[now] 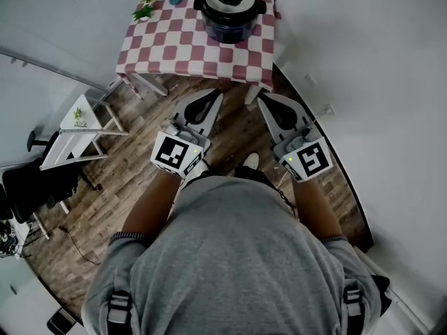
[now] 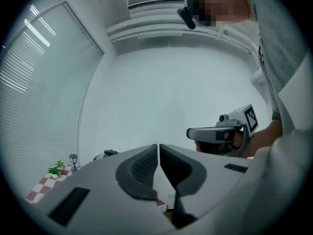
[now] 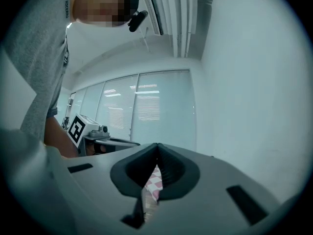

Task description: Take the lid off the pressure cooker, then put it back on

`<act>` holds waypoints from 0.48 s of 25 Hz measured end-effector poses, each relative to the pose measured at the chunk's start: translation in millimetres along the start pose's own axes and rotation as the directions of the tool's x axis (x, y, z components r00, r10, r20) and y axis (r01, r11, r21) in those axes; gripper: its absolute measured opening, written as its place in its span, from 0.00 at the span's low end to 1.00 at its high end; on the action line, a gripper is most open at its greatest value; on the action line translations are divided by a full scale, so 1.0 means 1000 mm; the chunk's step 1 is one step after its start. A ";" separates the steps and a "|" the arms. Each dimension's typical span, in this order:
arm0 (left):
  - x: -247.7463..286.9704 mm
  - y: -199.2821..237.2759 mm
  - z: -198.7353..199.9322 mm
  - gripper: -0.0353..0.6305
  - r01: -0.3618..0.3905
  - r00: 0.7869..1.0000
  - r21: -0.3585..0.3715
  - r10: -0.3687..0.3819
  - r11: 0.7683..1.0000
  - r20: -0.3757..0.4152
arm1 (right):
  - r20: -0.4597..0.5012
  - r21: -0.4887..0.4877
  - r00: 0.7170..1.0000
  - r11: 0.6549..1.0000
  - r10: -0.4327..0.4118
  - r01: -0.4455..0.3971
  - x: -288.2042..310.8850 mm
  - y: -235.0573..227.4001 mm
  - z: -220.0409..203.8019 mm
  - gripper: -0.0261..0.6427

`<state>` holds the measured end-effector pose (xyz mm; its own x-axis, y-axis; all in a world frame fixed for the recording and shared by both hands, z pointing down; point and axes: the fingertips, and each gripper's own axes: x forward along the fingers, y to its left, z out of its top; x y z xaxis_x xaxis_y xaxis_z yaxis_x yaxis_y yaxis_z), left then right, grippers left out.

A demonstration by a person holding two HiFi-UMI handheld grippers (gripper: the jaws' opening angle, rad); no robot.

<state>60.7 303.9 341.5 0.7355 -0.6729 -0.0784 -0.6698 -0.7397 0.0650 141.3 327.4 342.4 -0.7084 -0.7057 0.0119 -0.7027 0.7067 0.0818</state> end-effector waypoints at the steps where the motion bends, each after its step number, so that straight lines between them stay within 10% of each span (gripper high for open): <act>1: 0.000 0.000 0.000 0.09 0.003 1.000 0.003 -0.003 1.000 -0.001 | -0.003 -0.001 1.000 1.000 0.001 -0.001 0.000 0.000 0.000 0.05; 12: -0.003 -0.001 -0.002 0.48 0.038 0.999 0.014 -0.038 0.999 0.001 | -0.045 -0.010 0.999 1.000 0.025 -0.026 0.009 0.006 -0.007 0.49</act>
<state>59.2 306.5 344.1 0.7604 -0.6443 -0.0817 -0.6427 -0.7646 0.0483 131.4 325.0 350.0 -0.7221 -0.6893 0.0587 -0.6837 0.7240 0.0912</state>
